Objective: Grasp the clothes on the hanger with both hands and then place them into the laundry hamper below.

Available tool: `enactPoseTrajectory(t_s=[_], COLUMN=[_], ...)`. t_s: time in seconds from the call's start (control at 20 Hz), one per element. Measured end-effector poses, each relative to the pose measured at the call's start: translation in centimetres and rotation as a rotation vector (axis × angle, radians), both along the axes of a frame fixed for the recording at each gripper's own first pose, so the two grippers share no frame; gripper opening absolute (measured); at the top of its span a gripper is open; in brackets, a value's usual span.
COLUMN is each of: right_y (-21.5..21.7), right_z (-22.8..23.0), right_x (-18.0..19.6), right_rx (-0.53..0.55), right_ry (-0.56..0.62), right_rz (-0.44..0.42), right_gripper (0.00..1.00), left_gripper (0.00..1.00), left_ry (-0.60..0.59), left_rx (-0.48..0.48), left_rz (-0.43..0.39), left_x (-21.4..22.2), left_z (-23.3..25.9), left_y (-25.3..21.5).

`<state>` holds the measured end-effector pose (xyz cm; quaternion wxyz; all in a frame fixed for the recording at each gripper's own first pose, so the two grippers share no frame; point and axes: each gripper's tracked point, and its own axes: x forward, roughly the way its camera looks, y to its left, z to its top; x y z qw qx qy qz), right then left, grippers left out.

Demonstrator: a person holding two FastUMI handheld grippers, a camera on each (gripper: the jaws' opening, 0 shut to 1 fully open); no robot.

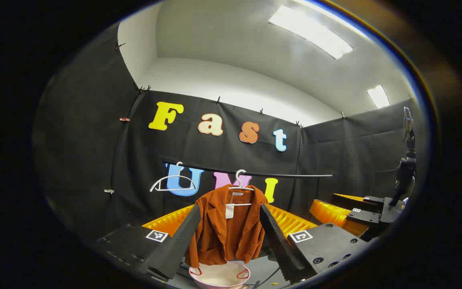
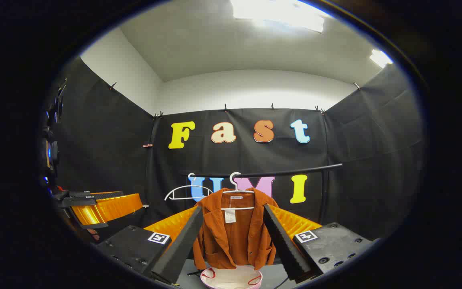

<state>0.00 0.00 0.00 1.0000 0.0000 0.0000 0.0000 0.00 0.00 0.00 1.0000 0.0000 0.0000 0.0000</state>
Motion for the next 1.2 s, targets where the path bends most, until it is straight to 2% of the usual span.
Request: enactPoseTrajectory(t_s=[1.0, 1.2], right_y=[0.2, 0.3], right_z=[-1.1, -1.3], right_x=[0.7, 0.4], right_rx=[-0.012, -0.017], right_ry=[0.021, 0.028], right_rz=[-0.027, -0.046], right_gripper=[0.99, 0.97], left_gripper=[0.94, 0.94], left_ry=[0.018, 0.022], left_rx=[0.006, 0.001], left_rz=[-0.043, -0.076], left_x=[1.1, 1.1], left_z=[-0.8, -1.0], left_y=[-0.1, -0.6])
